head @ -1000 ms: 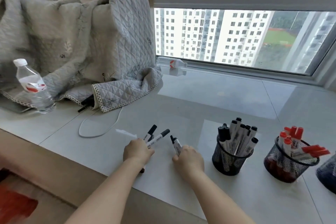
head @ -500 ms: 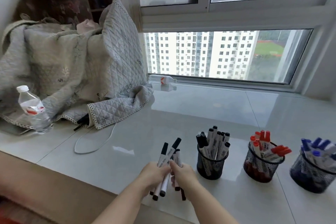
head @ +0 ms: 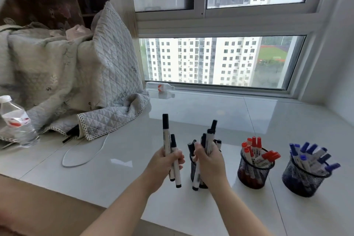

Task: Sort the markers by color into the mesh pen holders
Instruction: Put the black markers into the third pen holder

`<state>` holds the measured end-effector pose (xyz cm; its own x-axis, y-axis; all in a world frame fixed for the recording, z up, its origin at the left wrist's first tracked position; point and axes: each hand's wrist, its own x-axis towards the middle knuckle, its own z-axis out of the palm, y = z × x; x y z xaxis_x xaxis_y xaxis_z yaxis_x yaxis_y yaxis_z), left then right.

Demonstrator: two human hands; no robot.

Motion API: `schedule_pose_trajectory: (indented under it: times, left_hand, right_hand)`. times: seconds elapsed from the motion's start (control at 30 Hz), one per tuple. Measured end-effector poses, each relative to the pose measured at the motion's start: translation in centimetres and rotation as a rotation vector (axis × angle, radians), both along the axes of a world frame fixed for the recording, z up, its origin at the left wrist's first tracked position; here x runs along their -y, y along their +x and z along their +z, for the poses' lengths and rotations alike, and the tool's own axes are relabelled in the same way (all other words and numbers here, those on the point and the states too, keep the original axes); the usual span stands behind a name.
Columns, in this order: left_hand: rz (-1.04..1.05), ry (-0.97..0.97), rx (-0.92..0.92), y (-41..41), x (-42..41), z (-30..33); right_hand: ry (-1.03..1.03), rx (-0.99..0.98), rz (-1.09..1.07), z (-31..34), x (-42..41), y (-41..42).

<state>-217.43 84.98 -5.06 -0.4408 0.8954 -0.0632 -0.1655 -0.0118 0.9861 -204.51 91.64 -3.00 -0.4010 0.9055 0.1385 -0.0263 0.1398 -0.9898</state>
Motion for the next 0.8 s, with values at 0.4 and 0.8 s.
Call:
schedule_pose_trajectory:
  times: [0.4, 0.8]
  left_hand:
    - [0.400, 0.239, 0.027, 4.2, -6.1, 2.8]
    - [0.547, 0.148, -0.148, 6.2, -7.2, -0.4]
  right_hand:
    - [0.067, -0.143, -0.275, 2.8, -7.7, 0.0]
    - [0.330, 0.463, -0.069, -1.2, -8.1, -0.9]
